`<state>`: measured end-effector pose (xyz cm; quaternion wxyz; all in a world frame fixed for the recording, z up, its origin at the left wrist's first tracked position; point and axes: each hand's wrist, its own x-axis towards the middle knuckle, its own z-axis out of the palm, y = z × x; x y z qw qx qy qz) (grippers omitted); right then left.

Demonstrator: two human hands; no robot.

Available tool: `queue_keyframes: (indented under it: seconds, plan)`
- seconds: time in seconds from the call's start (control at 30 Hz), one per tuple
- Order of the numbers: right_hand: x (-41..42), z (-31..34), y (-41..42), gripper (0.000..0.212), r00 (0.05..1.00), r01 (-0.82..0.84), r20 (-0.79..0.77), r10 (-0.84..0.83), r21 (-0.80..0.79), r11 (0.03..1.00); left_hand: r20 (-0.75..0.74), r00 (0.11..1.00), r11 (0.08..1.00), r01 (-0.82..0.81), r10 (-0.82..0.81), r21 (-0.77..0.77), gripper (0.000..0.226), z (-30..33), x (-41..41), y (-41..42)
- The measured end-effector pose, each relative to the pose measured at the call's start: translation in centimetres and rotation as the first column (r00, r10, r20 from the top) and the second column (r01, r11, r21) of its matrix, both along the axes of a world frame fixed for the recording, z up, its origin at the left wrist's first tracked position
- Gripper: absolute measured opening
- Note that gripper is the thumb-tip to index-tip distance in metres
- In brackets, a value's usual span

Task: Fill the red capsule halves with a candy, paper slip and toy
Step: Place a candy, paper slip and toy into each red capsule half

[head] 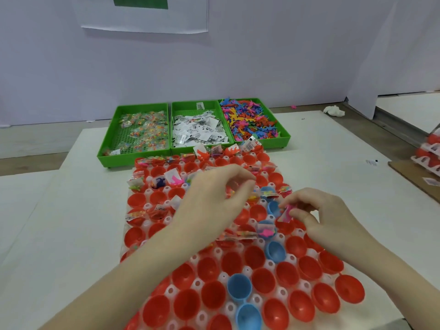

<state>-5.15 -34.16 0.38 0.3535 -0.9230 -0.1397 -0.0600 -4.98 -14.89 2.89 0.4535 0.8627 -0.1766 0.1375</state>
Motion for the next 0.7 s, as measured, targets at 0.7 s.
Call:
queue_keyframes:
  seconds: [0.7]
  plan:
    - [2.2, 1.8, 0.5, 0.011, 0.963, -0.169, -0.265, 0.048, -0.457, 0.873, -0.065, 0.82, 0.813, -0.548, 0.569, 0.196, 0.027, -1.1, 12.8, 16.9]
